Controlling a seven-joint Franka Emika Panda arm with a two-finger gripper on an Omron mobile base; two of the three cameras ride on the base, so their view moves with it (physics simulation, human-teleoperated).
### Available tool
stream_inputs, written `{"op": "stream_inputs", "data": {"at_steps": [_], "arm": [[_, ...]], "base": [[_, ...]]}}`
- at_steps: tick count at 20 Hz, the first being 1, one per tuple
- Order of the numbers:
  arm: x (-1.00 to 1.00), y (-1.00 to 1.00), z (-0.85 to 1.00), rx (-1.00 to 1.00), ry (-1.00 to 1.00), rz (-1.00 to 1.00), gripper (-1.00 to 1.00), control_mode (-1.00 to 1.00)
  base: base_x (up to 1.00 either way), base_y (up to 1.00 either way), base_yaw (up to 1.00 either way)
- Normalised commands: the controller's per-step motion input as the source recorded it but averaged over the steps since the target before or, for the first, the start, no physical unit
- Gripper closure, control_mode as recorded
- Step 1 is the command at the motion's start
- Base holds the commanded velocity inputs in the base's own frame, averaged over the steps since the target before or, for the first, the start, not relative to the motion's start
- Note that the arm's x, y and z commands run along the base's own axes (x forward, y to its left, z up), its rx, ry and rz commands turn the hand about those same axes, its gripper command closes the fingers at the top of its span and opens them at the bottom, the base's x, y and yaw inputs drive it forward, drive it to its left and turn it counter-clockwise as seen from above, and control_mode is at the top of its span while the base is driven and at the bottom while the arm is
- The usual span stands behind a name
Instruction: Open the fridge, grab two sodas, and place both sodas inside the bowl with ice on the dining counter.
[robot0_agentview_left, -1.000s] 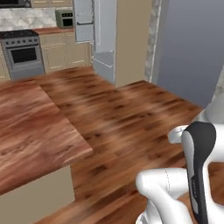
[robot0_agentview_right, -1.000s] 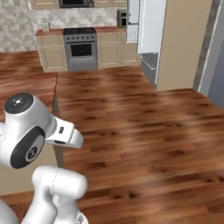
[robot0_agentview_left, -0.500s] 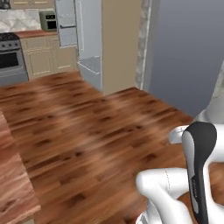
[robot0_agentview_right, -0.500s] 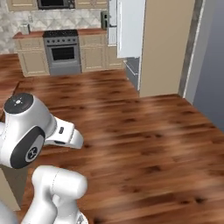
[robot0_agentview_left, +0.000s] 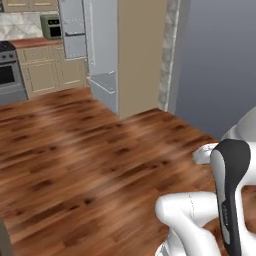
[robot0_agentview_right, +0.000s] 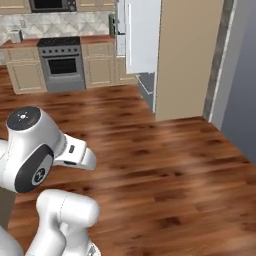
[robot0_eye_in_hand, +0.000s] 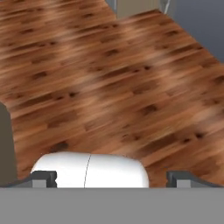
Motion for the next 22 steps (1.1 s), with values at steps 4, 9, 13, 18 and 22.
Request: {"op": "stream_inputs", "data": {"at_steps": [4,9,13,18,22], "arm": [[0.0,0.0,0.0,0.0,0.0,0.0,-1.0,1.0],[0.0,0.0,0.0,0.0,0.0,0.0,-1.0,1.0],[0.0,0.0,0.0,0.0,0.0,0.0,-1.0,1.0],[0.0,0.0,0.0,0.0,0.0,0.0,-1.0,1.0],[0.0,0.0,0.0,0.0,0.0,0.0,-1.0,1.0]], "base": [[1.0,0.34,0.0],[1.0,0.45,0.0],[1.0,0.5,0.0],[1.0,0.57,0.0],[1.0,0.57,0.0]]}}
